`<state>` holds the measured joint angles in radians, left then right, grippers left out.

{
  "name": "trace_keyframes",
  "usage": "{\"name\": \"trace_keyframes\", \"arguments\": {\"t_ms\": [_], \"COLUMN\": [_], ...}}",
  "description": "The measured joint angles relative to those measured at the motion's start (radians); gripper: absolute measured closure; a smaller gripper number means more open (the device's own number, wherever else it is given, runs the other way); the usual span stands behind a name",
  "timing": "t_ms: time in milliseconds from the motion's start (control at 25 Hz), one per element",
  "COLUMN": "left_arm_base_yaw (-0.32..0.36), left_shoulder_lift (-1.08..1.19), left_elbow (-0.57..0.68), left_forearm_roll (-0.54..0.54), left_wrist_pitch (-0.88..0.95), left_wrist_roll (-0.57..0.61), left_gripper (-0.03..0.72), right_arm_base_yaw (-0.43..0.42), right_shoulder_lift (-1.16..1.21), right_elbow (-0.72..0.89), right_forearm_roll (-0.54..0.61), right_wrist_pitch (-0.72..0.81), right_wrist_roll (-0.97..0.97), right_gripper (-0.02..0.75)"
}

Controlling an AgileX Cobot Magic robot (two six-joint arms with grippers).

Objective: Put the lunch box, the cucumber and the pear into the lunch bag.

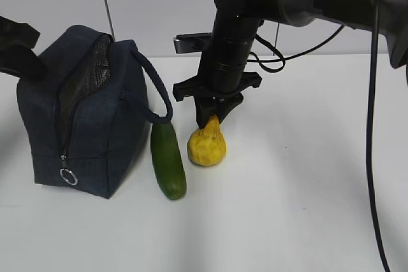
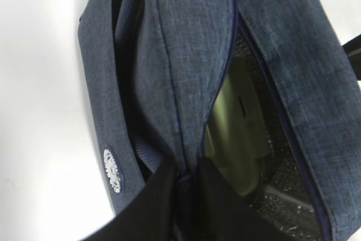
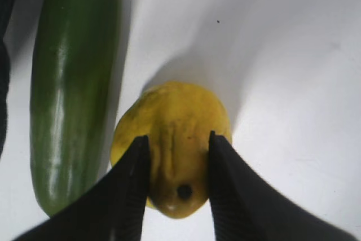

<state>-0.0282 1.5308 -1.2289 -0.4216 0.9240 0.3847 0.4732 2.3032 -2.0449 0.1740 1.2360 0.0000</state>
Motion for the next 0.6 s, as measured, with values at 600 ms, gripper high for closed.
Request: {"name": "trace_keyframes", "arguments": {"t_ms": [600], "left_arm_base_yaw": [0.0], "left_shoulder_lift": [0.0], "left_elbow": [0.0], "left_forearm_roll": [0.0], "left_wrist_pitch": [-0.001], "left_wrist_roll": [0.0], "left_gripper": [0.666], "right_arm_base_yaw": [0.0], "right_shoulder_lift": [-0.07], "right_elbow": [-0.055], "right_forearm_roll": [-0.002], "right_wrist_pitch": [0.0], "right_wrist_roll": [0.0], "right_gripper": [0.488]}}
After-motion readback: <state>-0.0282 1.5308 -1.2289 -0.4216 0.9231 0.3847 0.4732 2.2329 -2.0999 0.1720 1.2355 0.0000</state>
